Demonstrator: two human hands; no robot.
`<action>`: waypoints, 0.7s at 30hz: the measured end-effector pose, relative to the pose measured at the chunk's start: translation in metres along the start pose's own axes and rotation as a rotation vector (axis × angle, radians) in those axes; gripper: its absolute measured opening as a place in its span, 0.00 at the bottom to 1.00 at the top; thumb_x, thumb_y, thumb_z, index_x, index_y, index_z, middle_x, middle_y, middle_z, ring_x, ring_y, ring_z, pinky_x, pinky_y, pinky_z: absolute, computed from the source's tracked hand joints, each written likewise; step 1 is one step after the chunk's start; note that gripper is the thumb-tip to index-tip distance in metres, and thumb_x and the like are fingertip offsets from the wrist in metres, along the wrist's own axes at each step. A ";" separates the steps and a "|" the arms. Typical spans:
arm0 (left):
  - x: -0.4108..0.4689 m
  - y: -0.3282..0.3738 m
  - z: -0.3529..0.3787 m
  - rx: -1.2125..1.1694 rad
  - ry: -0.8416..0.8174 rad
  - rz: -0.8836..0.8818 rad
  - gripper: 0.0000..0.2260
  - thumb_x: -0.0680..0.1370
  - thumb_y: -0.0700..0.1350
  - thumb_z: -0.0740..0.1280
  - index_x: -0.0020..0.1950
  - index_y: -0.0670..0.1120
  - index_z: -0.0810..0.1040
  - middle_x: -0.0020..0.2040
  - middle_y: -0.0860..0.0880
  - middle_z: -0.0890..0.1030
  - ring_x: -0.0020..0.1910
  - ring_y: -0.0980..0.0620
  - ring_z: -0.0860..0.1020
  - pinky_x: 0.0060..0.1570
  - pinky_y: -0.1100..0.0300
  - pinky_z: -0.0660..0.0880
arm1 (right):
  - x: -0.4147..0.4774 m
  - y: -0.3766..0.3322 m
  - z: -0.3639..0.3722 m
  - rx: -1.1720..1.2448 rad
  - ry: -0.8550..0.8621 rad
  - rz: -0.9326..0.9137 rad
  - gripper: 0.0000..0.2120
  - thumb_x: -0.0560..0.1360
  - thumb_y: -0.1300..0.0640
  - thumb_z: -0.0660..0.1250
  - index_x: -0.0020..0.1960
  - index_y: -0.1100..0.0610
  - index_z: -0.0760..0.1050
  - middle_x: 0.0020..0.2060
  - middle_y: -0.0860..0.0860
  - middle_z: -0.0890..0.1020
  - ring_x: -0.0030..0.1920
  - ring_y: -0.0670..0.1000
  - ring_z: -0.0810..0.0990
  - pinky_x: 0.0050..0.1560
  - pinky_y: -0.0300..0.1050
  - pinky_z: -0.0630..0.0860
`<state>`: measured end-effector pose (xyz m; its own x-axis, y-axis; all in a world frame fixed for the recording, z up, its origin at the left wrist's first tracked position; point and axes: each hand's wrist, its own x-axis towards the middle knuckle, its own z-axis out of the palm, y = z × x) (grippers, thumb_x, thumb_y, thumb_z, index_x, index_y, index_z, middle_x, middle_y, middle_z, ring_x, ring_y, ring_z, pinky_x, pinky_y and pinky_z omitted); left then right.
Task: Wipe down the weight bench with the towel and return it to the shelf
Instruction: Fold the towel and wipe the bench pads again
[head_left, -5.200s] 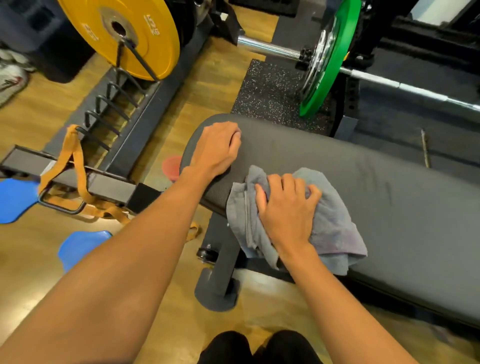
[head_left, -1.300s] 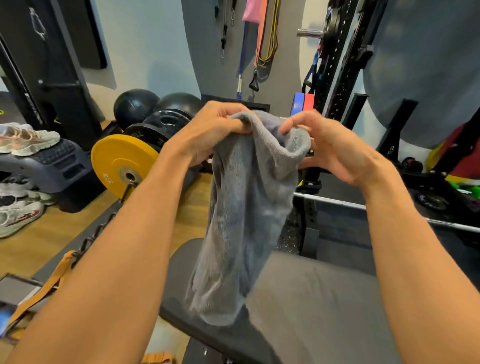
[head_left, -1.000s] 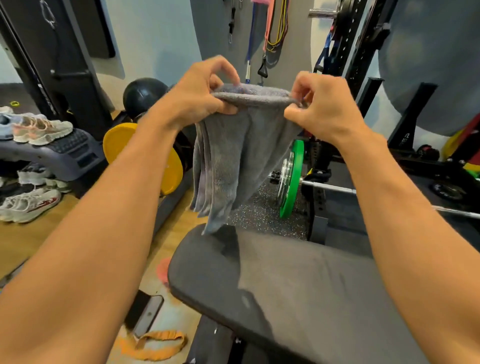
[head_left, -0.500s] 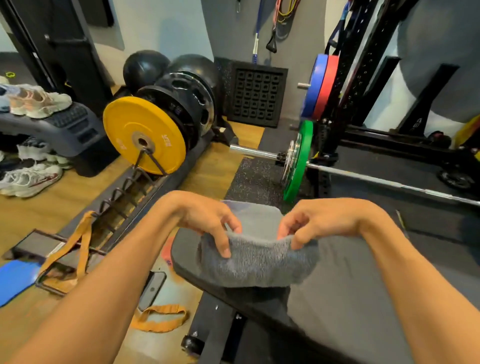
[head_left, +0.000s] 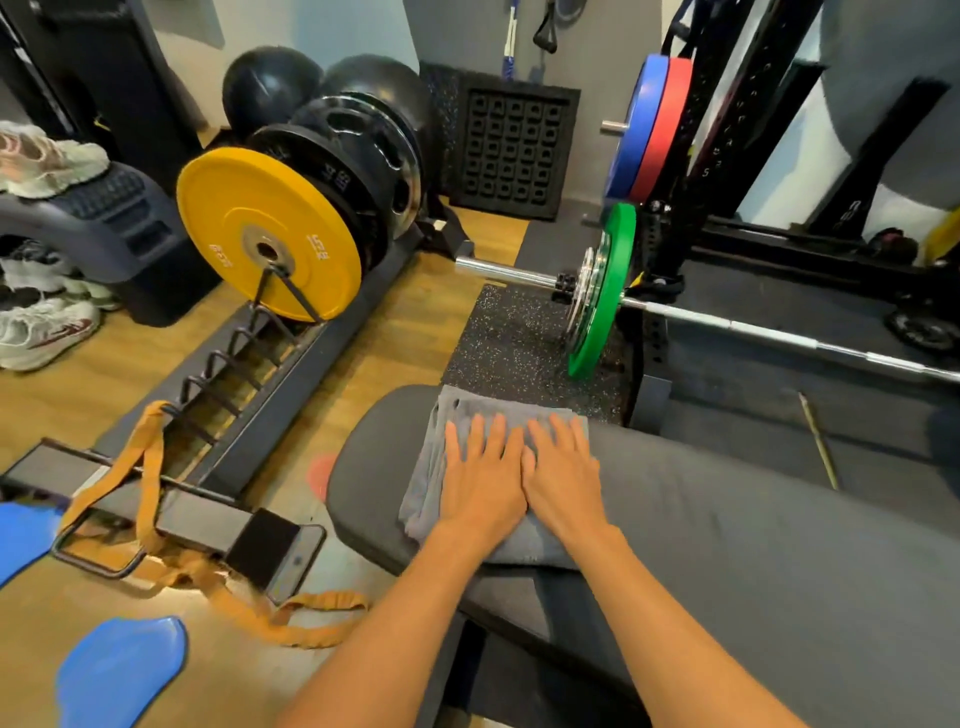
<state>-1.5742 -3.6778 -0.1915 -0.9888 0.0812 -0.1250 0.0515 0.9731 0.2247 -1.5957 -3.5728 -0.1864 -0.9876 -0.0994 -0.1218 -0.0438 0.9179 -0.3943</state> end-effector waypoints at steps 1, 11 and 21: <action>-0.003 -0.005 0.004 0.045 0.026 0.009 0.24 0.83 0.50 0.46 0.79 0.47 0.50 0.80 0.46 0.50 0.78 0.43 0.45 0.72 0.40 0.36 | -0.002 -0.003 0.007 0.011 0.063 -0.007 0.21 0.81 0.52 0.52 0.73 0.52 0.64 0.76 0.54 0.60 0.76 0.55 0.52 0.72 0.55 0.58; 0.022 -0.103 -0.007 0.052 0.192 -0.189 0.24 0.82 0.56 0.50 0.78 0.54 0.54 0.80 0.49 0.51 0.78 0.47 0.47 0.71 0.36 0.49 | 0.047 -0.085 0.049 0.030 0.201 -0.205 0.17 0.79 0.52 0.56 0.67 0.48 0.70 0.70 0.48 0.69 0.74 0.52 0.58 0.67 0.56 0.57; 0.015 -0.022 0.018 0.080 0.183 -0.244 0.25 0.82 0.57 0.47 0.78 0.53 0.53 0.80 0.45 0.51 0.78 0.46 0.47 0.71 0.38 0.46 | 0.028 -0.006 0.023 -0.072 0.173 -0.304 0.14 0.77 0.55 0.58 0.60 0.55 0.75 0.64 0.50 0.73 0.67 0.53 0.65 0.58 0.53 0.62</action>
<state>-1.5872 -3.6939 -0.2161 -0.9818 -0.1895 0.0117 -0.1863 0.9737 0.1314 -1.6191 -3.5895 -0.2087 -0.9383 -0.3115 0.1503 -0.3443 0.8816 -0.3228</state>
